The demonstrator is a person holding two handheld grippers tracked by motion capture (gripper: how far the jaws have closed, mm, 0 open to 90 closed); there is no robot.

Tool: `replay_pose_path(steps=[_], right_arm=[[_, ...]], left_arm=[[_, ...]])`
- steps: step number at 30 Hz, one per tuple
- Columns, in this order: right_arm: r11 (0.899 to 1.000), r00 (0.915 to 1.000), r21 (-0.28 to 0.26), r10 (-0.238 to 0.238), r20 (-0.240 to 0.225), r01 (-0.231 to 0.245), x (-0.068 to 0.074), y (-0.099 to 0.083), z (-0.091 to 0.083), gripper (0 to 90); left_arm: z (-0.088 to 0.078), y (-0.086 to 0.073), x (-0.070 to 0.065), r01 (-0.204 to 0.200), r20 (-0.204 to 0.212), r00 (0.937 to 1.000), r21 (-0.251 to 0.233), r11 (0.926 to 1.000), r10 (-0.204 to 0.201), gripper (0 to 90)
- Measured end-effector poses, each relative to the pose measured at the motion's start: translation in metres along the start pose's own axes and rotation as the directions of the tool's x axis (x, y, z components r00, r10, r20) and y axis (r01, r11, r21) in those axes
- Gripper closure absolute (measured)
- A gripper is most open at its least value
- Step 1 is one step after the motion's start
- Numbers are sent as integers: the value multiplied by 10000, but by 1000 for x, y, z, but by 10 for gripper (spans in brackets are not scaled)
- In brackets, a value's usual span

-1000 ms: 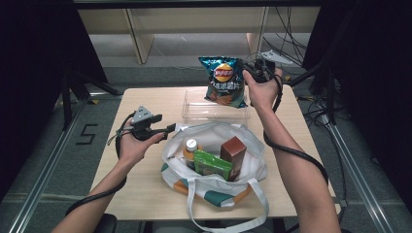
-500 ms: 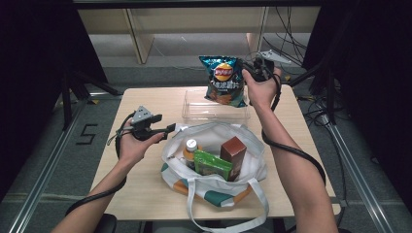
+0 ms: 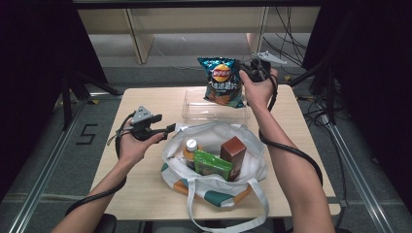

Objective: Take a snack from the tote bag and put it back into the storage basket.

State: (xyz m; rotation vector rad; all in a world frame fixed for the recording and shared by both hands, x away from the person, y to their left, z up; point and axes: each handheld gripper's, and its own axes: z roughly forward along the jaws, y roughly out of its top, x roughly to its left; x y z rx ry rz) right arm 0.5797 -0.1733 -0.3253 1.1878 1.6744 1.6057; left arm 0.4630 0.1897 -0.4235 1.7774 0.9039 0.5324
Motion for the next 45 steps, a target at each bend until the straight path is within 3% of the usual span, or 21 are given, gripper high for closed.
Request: replay_pose_path(steps=[8, 16, 18, 23, 25, 30, 31, 32, 36, 37, 38, 45], right_arm=[[9999, 9999, 147, -31, 104, 29, -1, -4, 5, 897], [9994, 9993, 192, 297, 224, -301, -2, -6, 7, 897], [10000, 9998, 74, 52, 168, -53, -4, -7, 9, 897], [9988, 9988, 285, 403, 261, -410, -4, -10, 12, 897], [9997, 9997, 247, 18, 251, -24, -6, -12, 14, 897], [9994, 9995, 341, 100, 308, -110, -6, -14, 15, 896], [9988, 9987, 293, 388, 339, -398, -5, -15, 15, 896], [9993, 9993, 342, 157, 353, -170, -7, -16, 15, 896], [9987, 9984, 359, 357, 429, -372, -7, -19, 16, 896], [9996, 9993, 271, -29, 361, 19, -10, -19, 17, 895], [9993, 9989, 332, 163, 435, -178, -9, -20, 17, 895], [9981, 9978, 482, 364, 545, -390, -8, -24, 19, 895]], left_arm=[[-1, 0, 1, 24, -20, 10000, 4, 10000, -24, 291], [0, 0, 0, -1, -18, 10000, 14, 10000, 1, 291], [0, 0, 0, -3, -19, 10000, 7, 10000, 3, 290], [0, 0, 0, 17, -15, 10000, -6, 10000, -17, 291], [0, -1, 1, 16, -22, 10000, 12, 10000, -16, 291], [-1, -1, 1, 10, -17, 10000, -1, 10000, -10, 291], [-1, -1, 1, 10, -18, 10000, 1, 10000, -10, 291], [-1, -1, 1, 15, -16, 10000, -4, 10000, -16, 290], [-1, -1, 0, -13, -13, 10000, 16, 10000, 13, 290], [-1, -1, 0, -7, -11, 10000, 11, 10000, 7, 290], [-1, -1, 0, -1, -14, 10000, 5, 10000, 1, 290], [0, -1, 0, -3, -20, 10000, 21, 10000, 3, 290]])
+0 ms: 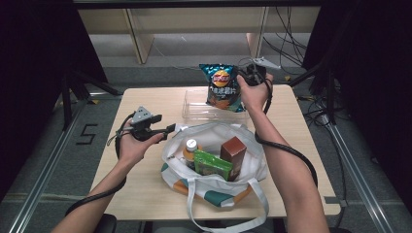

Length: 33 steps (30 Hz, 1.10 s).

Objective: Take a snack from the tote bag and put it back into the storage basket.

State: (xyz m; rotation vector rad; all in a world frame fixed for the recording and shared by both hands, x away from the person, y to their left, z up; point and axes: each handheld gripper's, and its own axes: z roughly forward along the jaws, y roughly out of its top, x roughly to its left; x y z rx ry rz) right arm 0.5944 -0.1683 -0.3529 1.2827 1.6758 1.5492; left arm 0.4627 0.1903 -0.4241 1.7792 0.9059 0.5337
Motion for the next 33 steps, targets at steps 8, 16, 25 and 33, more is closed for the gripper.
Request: replay_pose_path(steps=[8, 16, 25, 33], right_arm=[[10000, 10000, 39, -17, 20, 17, 0, -5, 3, 894], [9999, 10000, 101, 47, 70, -48, -2, -9, 5, 894], [9996, 9997, 234, 119, 204, -124, -2, -13, 8, 893], [9994, 9997, 325, 60, 243, -68, -5, -17, 10, 893]], left_arm=[[0, 0, 1, 10, -1, 10000, -21, 10000, -10, 289], [1, -1, 0, 47, 80, 10000, -9, 10000, -47, 289], [0, 0, -1, 27, 47, 10000, -15, 10000, -27, 288], [0, 0, -1, -1, 63, 10000, -7, 10000, 1, 288]])
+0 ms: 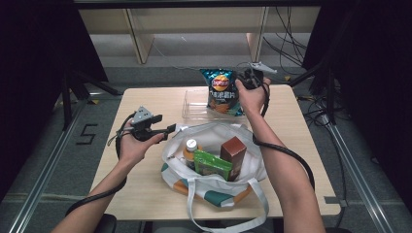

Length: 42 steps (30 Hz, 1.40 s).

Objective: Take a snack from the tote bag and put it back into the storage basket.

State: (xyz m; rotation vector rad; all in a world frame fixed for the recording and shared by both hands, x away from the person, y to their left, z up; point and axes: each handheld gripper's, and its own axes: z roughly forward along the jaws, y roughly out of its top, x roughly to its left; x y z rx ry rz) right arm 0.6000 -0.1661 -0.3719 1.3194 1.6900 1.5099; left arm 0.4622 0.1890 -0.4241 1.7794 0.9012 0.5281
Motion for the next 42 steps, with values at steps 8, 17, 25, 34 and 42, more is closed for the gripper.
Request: replay_pose_path(steps=[8, 17, 25, 34, 42], right_arm=[[9999, 9998, 14, 145, 143, -145, -5, -1, -1, 893], [9996, 9994, -21, 272, 230, -271, -9, -1, -1, 890], [9996, 9990, 41, 267, 356, -269, -11, -4, 1, 886], [9998, 9988, 22, 200, 456, -201, -16, -6, 2, 869], [9996, 9966, 145, -243, 782, 233, -25, -6, -1, 822]], left_arm=[[0, -1, 0, -21, -18, 10000, 28, 10000, 21, 288], [1, -1, 0, -61, -6, 10000, 72, 10000, 61, 288], [1, -2, 0, -82, 0, 10000, 69, 9999, 82, 288], [2, -2, -1, -18, -1, 10000, 83, 10000, 18, 287], [2, -3, -1, -50, 9, 10000, 98, 9999, 50, 287]])
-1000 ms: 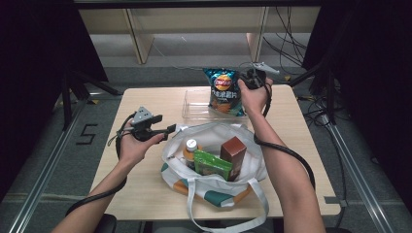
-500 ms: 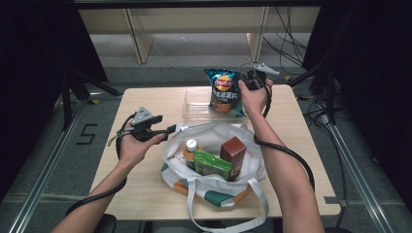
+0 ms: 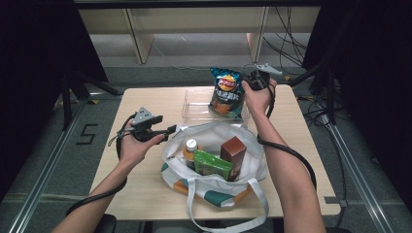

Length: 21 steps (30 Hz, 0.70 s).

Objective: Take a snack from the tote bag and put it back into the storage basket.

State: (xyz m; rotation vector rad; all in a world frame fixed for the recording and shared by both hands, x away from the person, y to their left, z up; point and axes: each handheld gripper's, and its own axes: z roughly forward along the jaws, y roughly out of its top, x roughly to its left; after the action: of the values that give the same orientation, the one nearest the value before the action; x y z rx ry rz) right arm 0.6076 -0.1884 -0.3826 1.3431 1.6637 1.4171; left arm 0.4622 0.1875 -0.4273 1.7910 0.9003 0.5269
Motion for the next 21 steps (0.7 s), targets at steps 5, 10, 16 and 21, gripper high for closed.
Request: replay_pose_path(steps=[5, 10, 16, 21], right_arm=[[9997, 9998, 171, -183, 112, 181, -2, -1, -2, 763], [9982, 9981, 242, -563, 259, 557, -3, -1, 0, 630], [9986, 9987, 305, -451, 243, 444, -3, -1, -1, 474], [9982, 9980, 169, -583, 258, 579, -4, 0, -7, 395]], left_arm=[[0, 0, 0, 2, -9, 10000, 11, 10000, -2, 287], [0, 0, 0, 16, -24, 10000, 14, 10000, -16, 286], [-1, 0, 0, 51, 29, 10000, -33, 10000, -51, 287], [-1, 0, 0, 33, -12, 10000, -7, 10000, -33, 287]])
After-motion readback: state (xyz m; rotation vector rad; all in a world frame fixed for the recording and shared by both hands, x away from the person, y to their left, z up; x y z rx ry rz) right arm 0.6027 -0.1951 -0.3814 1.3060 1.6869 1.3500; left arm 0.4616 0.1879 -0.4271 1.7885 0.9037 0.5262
